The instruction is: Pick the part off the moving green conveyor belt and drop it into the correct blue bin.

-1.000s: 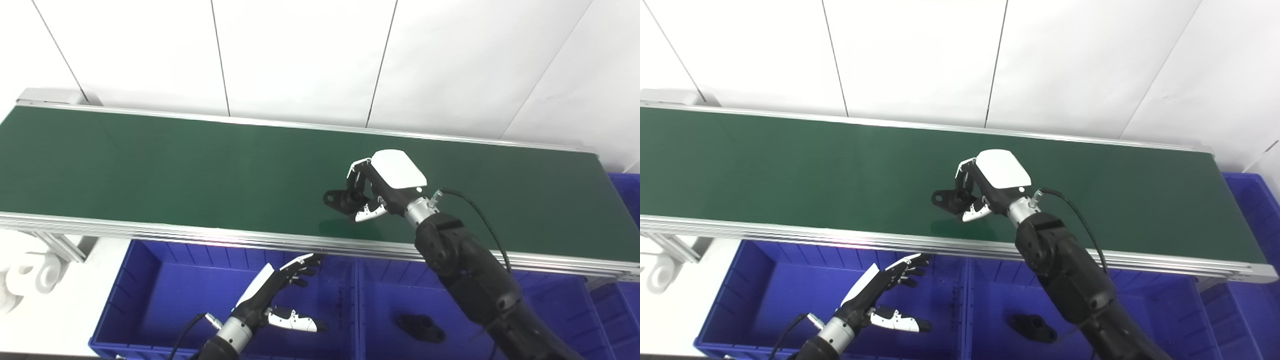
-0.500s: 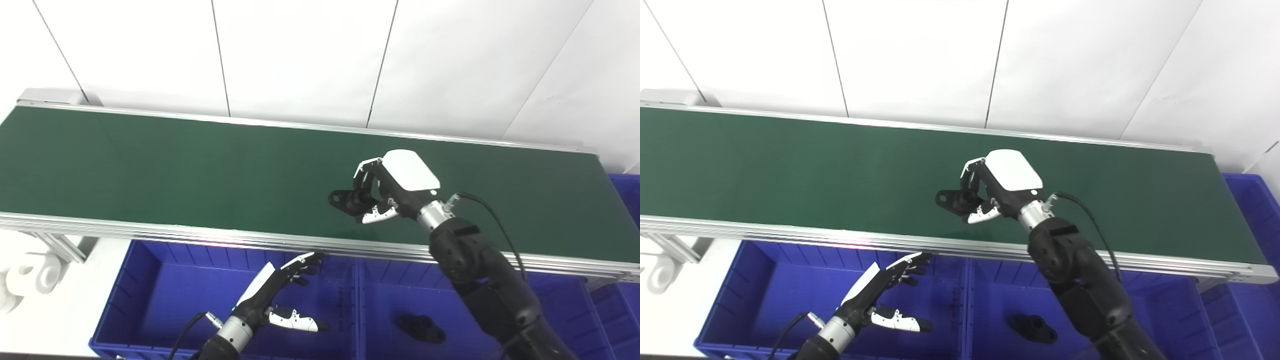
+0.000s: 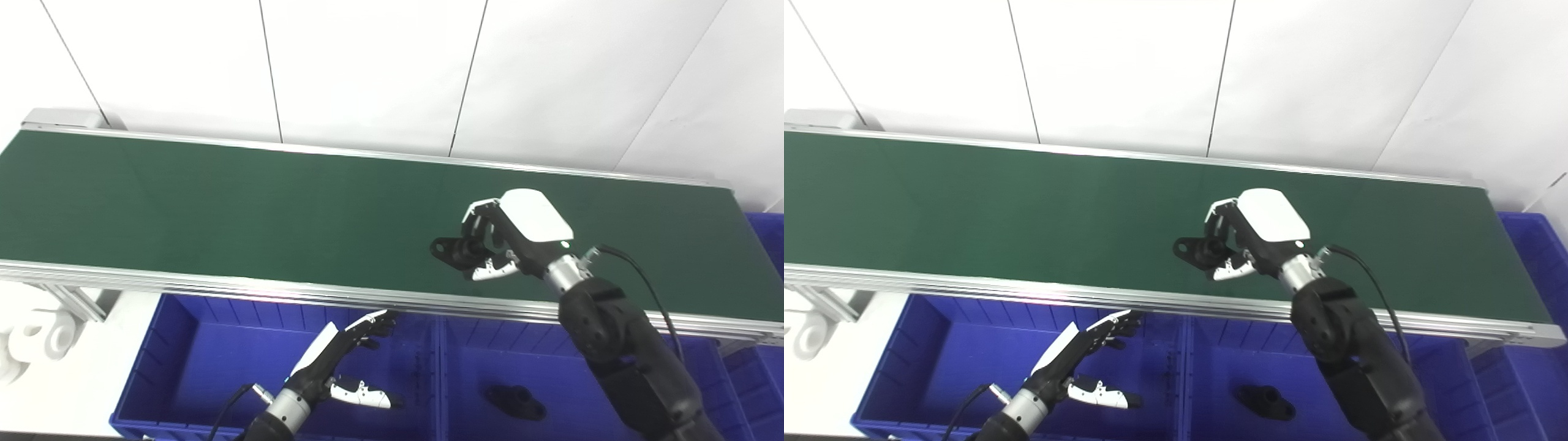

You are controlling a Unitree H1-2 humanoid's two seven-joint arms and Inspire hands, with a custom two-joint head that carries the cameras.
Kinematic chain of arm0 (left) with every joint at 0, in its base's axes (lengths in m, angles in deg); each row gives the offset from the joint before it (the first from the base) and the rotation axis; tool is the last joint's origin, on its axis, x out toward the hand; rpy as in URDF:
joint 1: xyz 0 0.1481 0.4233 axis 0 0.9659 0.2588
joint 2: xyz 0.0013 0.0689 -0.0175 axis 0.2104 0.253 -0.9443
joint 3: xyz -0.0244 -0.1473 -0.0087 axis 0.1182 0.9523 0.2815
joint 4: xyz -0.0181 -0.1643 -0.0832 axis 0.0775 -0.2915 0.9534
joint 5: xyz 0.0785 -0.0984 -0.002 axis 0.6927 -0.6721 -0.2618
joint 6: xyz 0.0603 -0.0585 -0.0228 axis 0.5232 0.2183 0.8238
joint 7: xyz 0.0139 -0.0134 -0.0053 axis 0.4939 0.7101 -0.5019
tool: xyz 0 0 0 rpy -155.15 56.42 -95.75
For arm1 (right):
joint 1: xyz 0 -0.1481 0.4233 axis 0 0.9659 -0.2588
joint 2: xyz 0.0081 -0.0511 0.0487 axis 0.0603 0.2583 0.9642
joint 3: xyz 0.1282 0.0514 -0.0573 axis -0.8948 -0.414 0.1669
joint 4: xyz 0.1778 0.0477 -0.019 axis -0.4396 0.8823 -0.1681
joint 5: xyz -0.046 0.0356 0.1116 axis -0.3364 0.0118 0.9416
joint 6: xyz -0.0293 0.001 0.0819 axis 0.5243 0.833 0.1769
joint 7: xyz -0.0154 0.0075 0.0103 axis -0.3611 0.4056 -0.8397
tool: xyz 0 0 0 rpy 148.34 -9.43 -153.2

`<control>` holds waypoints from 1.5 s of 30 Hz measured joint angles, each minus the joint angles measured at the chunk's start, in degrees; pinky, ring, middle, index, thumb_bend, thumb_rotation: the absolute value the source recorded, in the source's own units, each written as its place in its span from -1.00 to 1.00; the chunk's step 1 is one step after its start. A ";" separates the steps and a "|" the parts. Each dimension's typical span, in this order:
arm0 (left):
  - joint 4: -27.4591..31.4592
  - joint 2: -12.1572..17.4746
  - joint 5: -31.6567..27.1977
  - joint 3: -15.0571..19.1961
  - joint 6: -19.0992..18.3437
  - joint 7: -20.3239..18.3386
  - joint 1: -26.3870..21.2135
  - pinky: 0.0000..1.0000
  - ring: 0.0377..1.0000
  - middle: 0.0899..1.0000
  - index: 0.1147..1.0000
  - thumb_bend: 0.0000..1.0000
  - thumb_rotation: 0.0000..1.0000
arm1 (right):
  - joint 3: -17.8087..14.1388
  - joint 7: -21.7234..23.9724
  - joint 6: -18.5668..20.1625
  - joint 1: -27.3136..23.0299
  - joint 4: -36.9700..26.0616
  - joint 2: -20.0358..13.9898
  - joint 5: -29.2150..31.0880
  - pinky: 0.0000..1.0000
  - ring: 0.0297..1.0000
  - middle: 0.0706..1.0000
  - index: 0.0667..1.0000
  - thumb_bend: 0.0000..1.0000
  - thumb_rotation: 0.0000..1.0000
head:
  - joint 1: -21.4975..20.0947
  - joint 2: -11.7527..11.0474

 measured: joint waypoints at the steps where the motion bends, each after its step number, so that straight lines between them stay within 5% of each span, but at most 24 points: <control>1: 0.00 0.02 0.05 -0.08 0.02 -0.06 0.15 0.51 0.64 0.68 0.71 0.31 -0.49 | -0.20 -0.01 0.00 0.69 -0.34 0.00 0.14 -0.55 -0.43 -0.29 -0.04 0.04 -1.00 | 0.01 -0.01; 13: 0.84 -0.04 0.06 -0.06 0.20 -0.06 1.59 0.50 0.64 0.69 0.71 0.29 -0.54 | -2.86 0.96 -0.20 4.34 -5.12 -1.25 1.20 -0.62 -0.51 -0.14 -0.10 0.05 -1.00 | -0.26 -0.01; 45: 6.20 -0.70 1.18 -0.42 -3.47 -0.89 2.58 0.53 0.65 0.69 0.70 0.31 -0.49 | -9.51 3.63 -0.32 15.02 -13.46 -3.80 6.64 -0.63 -0.50 -0.13 -0.10 0.05 -1.00 | -0.61 4.30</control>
